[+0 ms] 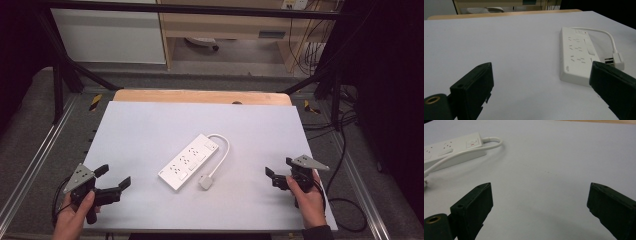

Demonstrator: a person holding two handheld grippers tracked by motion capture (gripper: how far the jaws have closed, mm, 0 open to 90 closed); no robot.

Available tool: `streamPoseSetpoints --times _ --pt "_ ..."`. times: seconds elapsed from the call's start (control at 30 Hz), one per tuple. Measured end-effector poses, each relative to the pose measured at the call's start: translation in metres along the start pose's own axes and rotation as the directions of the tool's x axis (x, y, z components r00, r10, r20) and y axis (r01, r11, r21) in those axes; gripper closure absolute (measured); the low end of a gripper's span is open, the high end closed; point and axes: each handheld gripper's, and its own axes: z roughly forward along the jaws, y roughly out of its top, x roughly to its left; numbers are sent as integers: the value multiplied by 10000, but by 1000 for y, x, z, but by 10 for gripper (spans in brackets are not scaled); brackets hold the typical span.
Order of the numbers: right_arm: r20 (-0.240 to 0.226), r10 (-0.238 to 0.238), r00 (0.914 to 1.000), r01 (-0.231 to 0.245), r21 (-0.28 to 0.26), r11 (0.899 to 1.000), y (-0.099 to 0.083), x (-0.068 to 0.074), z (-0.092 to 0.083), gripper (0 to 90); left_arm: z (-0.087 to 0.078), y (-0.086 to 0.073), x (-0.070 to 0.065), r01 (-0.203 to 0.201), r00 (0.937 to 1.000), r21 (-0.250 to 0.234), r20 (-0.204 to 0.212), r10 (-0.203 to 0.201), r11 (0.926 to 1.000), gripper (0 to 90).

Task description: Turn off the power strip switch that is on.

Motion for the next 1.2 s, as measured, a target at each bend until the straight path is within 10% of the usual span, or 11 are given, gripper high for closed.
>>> streamPoseSetpoints --times 1.2 --pt "-520 -373 9980 340 -628 9974 15 19 -6 27 4 -2 -3 -91 9999 251 -44 92 9996 52"
